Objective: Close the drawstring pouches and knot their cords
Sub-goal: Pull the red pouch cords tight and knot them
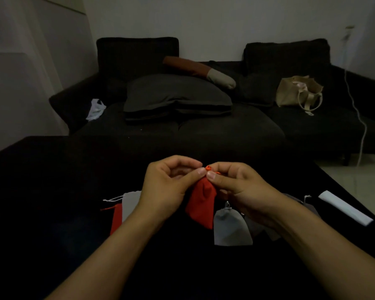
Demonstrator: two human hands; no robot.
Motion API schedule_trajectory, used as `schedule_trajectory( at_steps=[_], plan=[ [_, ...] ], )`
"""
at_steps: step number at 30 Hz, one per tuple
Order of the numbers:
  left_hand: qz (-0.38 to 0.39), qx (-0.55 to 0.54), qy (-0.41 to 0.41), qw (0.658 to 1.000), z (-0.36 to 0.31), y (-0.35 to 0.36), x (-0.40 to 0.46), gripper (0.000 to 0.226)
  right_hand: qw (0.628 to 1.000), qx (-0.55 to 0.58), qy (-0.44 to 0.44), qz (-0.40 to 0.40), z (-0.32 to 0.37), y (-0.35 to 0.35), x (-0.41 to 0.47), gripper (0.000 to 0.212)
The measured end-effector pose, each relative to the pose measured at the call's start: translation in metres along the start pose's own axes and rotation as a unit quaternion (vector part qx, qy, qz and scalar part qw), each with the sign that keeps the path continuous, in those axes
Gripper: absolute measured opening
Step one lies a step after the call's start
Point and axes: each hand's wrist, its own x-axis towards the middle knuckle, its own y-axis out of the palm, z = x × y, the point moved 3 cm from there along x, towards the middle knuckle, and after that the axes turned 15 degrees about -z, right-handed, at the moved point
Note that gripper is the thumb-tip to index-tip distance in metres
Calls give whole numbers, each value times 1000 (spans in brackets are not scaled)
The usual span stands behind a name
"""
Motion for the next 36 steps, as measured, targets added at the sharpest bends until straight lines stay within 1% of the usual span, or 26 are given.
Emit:
schedule_trajectory(
  at_steps=[1, 2, 4, 6, 8, 11, 12, 15, 17, 20, 21, 24, 27, 29, 33, 36],
  plan=[
    [2, 50, 82, 995, -3, -1, 0, 14, 1000, 0, 2, 0, 0, 0, 0, 15],
    [11, 93, 157, 983, -6, -1, 0, 13, 1000, 1, 4, 0, -1, -1, 1, 14],
    [29, 148, 268, 952, -11, -3, 1, 11, 1000, 4, 8, 6, -3, -1, 2, 14],
    [34, 179, 337, 924, -13, -6, 1, 13, 1000, 2, 15, 19, -4, 1, 2, 14],
    [38, 196, 373, 906, -13, -8, 3, 16, 999, 9, 32, 29, -3, 2, 1, 16],
    [62, 205, 391, 895, -14, -8, 4, 19, 993, 57, 98, 23, -3, 2, -1, 34],
    [75, 207, 398, 890, -15, -7, 3, 19, 990, 75, 119, 16, -3, 2, -2, 35],
    [110, 232, 439, 861, -17, -4, 0, 19, 987, 97, 128, 0, -5, 2, -2, 22],
    [117, 261, 468, 837, -19, -5, 0, 19, 988, 92, 127, -10, -5, 1, -2, 15],
    [122, 302, 506, 798, -21, -6, -3, 21, 987, 89, 137, -12, -4, 1, -3, 13],
    [124, 305, 514, 792, -22, -6, -4, 23, 986, 95, 138, -11, -4, 1, -3, 13],
    [135, 315, 503, 793, -24, -5, -6, 25, 984, 104, 142, -15, -5, 2, -2, 17],
    [164, 341, 445, 811, -25, -2, -5, 26, 985, 86, 148, -23, -6, 1, -2, 15],
    [170, 364, 420, 814, -24, -1, -3, 22, 985, 72, 152, -26, -7, 1, -2, 12],
    [177, 368, 421, 810, -19, -2, -4, 17, 984, 55, 164, -40, -9, 0, -2, 15],
    [165, 349, 421, 821, -15, -4, -3, 17, 985, 51, 157, -55, -7, 2, -1, 16]
  ],
)
